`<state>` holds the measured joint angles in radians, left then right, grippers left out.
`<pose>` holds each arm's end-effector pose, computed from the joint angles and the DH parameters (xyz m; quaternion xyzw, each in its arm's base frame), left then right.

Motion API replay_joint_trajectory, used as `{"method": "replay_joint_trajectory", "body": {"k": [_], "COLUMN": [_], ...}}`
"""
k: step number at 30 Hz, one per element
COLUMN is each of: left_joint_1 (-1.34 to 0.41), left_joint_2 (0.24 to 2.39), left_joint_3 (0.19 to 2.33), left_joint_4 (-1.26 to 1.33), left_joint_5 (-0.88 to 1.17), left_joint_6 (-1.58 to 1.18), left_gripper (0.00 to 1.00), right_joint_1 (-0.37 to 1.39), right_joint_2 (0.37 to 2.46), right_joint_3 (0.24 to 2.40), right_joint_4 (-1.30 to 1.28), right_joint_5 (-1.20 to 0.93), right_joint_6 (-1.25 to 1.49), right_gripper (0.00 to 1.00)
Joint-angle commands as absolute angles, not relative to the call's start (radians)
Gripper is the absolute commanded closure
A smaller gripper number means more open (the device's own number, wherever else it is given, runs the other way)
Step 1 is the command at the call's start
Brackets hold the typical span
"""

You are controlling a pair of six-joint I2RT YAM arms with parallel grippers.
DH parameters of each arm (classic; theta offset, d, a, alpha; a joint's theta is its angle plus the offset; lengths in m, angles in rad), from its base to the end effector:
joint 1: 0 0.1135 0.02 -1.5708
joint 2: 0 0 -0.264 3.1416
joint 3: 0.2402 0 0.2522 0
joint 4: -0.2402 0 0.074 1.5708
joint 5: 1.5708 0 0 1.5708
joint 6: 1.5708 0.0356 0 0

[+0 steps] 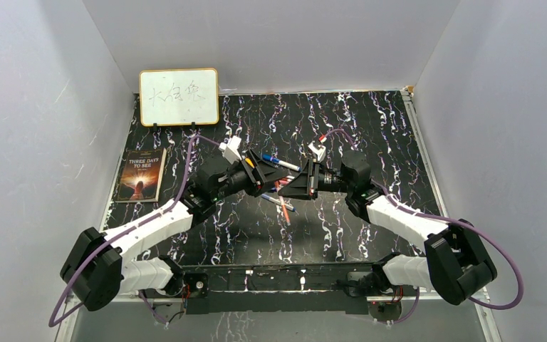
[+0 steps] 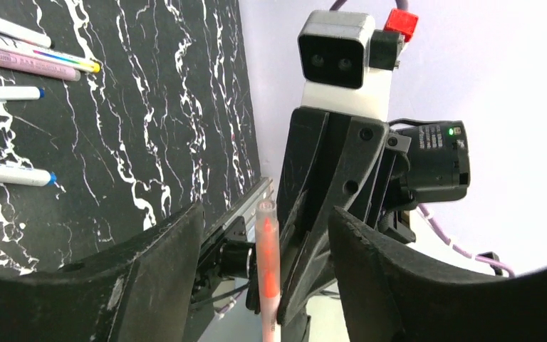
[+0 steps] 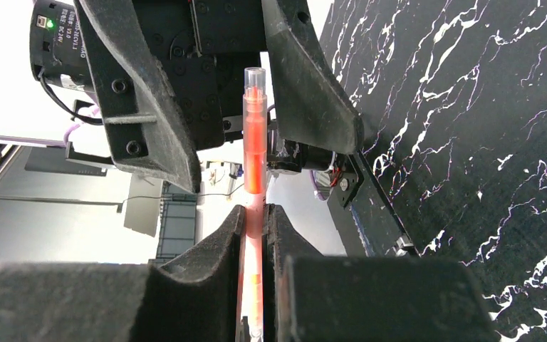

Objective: Open the pen caps

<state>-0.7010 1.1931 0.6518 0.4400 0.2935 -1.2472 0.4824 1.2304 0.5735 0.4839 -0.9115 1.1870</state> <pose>0.2005 -0.1827 0.2732 -0.1036 0.7333 -0.6096 0.2829 0.2145 0.1441 0.2438 -0.0286 0.7429 0.6544 0.1382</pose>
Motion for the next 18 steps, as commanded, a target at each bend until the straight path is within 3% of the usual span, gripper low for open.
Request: {"method": "replay_joint_trajectory", "body": {"k": [1,6,9,18], "left_joint_1": [-0.732,-0.750,-0.763,-0.785], "left_joint_2": [1.215,1.231,1.248,1.266], "left_joint_3": [0.699,0.703,0.714,0.709], "left_joint_4": [0.451,0.447,0.439,0.423], "left_joint_5": [0.260,0.246,0.251,0.265], "left_joint_6": [-1.208,-1.203,-1.196,-1.210], "left_gripper": [0.45,0.59,0.75,0.89], "right_joint_1": [0.487,0.491,0.490,0.491], "right_joint_2": [1.208,1.187,1.170,1.141], "right_joint_3": [0.554,0.529,0.511,0.509], "right_joint_4": [0.548,0.531,0.520,0.455], "right_joint_5": [-0.907,-0.909,-0.901,-0.882], "right_joint_6": [1.184,1.174,1.169,1.134], "right_gripper": [1.00,1.00,1.00,1.00]}}
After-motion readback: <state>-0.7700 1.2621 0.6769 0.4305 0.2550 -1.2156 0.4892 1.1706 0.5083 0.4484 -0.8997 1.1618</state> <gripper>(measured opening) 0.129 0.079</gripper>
